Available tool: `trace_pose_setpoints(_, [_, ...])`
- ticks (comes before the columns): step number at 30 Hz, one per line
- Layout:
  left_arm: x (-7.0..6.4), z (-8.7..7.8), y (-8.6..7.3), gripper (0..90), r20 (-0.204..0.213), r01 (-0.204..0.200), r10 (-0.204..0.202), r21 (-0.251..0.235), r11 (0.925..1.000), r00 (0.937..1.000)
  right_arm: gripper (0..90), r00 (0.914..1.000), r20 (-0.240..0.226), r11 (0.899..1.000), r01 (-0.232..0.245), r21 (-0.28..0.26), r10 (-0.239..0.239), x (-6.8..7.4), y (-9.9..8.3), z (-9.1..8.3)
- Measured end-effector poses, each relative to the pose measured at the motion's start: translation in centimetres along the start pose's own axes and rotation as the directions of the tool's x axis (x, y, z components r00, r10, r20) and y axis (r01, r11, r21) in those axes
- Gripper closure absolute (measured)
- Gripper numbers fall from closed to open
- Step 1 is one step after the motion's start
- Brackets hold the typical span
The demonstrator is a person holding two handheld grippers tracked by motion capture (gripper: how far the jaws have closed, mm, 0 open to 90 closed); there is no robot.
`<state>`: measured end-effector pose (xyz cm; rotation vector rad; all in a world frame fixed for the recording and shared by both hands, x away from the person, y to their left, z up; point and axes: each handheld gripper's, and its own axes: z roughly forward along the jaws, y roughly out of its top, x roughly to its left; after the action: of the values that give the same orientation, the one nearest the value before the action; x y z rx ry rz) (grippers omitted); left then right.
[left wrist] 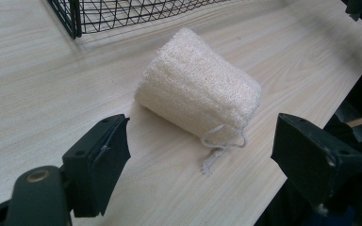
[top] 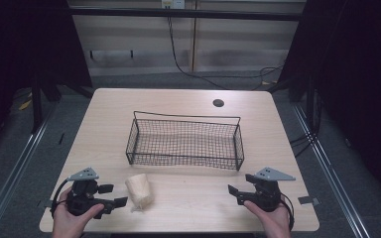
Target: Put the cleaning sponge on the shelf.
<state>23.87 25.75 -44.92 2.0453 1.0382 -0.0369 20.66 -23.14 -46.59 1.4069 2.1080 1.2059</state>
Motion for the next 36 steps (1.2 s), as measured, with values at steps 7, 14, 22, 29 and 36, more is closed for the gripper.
trace_pose_setpoints(7, [-0.2, -0.1, 0.0, 19.0, 0.009, 0.009, -0.009, -0.005, 0.9999, 0.9999, 21.6, 1.0000, 0.006, 1.000, 0.008, 0.017, -0.008, 0.2, -0.1, -0.2])
trace_pose_setpoints(14, [-0.6, -0.2, 0.4, 16.1, 0.046, 0.022, -0.023, 0.009, 0.9997, 0.9987, 21.6, 1.0000, -0.005, 0.999, 0.006, 0.036, -0.006, 0.2, -0.1, -0.1])
trace_pose_setpoints(22, [-1.2, -0.6, 1.1, 16.9, 0.039, 0.057, -0.057, 0.011, 0.9983, 0.9976, 20.2, 0.9999, -0.011, 0.998, 0.010, 0.064, -0.009, 0.4, -0.1, 0.1])
trace_pose_setpoints(29, [-2.3, 0.7, 3.1, 24.6, -0.015, 0.089, -0.088, 0.096, 0.9914, 0.9960, 20.2, 0.9999, -0.014, 0.997, 0.001, 0.071, 0.000, 0.2, 0.0, 0.1])
trace_pose_setpoints(36, [-2.1, 1.8, 4.2, 22.1, -0.089, 0.133, -0.120, 0.170, 0.9764, 0.9888, 20.3, 0.9998, -0.020, 0.997, 0.001, 0.072, 0.001, 0.3, -0.1, 0.1])
